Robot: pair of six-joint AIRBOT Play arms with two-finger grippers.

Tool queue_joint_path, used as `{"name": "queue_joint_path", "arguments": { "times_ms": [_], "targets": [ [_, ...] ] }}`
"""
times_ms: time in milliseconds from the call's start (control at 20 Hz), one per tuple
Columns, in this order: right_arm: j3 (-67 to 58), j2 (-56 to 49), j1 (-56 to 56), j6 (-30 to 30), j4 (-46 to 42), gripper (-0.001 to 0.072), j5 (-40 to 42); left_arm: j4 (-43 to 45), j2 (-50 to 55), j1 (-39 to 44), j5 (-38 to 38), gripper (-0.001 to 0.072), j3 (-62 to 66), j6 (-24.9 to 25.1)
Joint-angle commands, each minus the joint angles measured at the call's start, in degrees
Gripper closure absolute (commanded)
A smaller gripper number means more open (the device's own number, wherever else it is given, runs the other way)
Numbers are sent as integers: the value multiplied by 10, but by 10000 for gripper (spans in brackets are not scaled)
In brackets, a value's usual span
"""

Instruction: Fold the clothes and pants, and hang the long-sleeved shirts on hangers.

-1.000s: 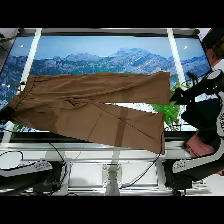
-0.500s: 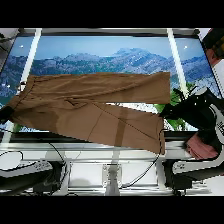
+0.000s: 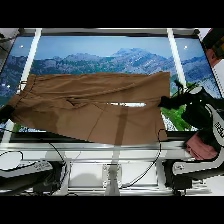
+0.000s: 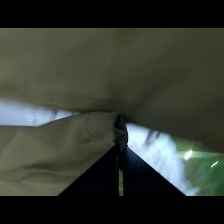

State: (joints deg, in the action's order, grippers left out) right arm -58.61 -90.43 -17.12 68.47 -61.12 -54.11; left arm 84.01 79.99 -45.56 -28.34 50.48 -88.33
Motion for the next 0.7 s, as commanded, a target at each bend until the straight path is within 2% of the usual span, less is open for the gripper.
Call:
{"name": "queue_joint_path", "arguments": {
  "times_ms": [0,100,200,450,500,550,600,650],
  "targets": [
    [-59,-1,3,117,-105,701,132,-5,0,10,18,666,0,0],
    [-99,-11,2,173,-175,701,154,-5,0,24,31,666,0,0],
    [-131,-28,-4,198,-200,702,150,-5,0,36,39,667,0,0],
    [-153,-51,-18,207,-198,700,131,0,0,33,-12,667,0,0],
    [-156,-50,-18,207,-196,634,130,0,0,35,-26,666,0,7],
    [-160,-49,-17,207,-194,379,122,-1,0,36,-38,666,0,8],
    [-167,-46,-17,207,-189,173,103,0,0,38,-48,666,0,9],
    [-176,-41,-18,207,-189,169,72,0,0,40,-56,666,0,9]
  ]
}}
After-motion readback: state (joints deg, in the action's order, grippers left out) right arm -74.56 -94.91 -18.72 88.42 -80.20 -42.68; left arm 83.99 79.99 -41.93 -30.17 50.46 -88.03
